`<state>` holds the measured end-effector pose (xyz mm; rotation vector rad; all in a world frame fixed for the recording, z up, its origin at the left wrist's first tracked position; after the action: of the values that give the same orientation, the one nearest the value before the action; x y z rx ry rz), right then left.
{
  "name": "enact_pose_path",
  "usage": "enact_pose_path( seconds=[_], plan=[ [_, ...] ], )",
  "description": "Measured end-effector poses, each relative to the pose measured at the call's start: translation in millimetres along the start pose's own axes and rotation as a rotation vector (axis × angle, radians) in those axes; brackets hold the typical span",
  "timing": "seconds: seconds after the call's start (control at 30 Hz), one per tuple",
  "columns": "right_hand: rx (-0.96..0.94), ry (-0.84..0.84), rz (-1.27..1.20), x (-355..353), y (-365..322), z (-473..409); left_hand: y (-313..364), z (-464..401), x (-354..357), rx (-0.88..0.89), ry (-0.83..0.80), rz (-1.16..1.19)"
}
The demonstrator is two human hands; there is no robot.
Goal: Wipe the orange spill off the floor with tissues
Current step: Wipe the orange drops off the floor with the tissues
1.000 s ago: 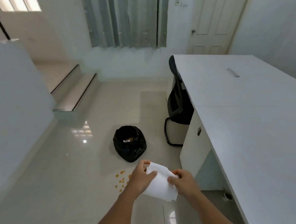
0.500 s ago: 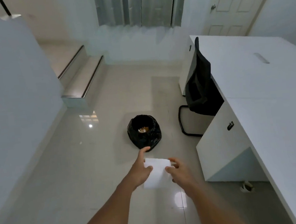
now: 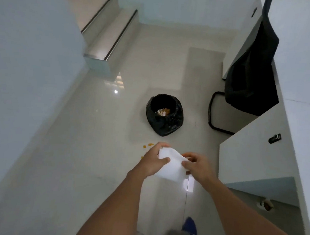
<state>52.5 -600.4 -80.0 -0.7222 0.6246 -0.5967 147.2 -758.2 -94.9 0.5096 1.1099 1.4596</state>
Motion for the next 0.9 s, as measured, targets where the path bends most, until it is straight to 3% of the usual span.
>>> enact_pose_path(
  seconds=[0.17,0.3,0.43,0.53,0.67,0.9],
  plan=[
    [0.047,-0.011,0.028,-3.0,45.1,-83.1,-48.4,-55.2,17.5,-0.140,0.005,-0.009],
    [0.041,-0.047,0.015,27.5,105.8,-177.5,-127.3,-132.5,38.3,-0.169,0.035,-0.066],
    [0.076,-0.004,0.018,61.4,197.5,-280.8,-225.8,-223.1,87.8,-0.162,-0.122,-0.131],
    [0.093,0.054,0.035,77.7,270.8,-350.1,-294.8,-289.8,122.8,-0.076,-0.160,-0.199],
    [0.022,0.116,0.065,94.8,363.5,-442.7,-383.3,-383.0,165.9,0.034,-0.098,-0.280],
    [-0.154,0.218,0.137,116.6,446.8,-545.2,-471.8,-475.9,213.2,0.222,-0.079,-0.586]
  ],
)
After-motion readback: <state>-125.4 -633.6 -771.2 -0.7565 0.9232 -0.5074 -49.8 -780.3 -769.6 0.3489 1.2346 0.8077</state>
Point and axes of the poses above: each hand's wrist, its own z-axis away from the middle knuckle, its own x-axis out of the palm, y = z × x, the point moved 8 cm from there along -z, towards the middle knuckle, and after that the axes turned 4 degrees about x, right-handed, at the moved point
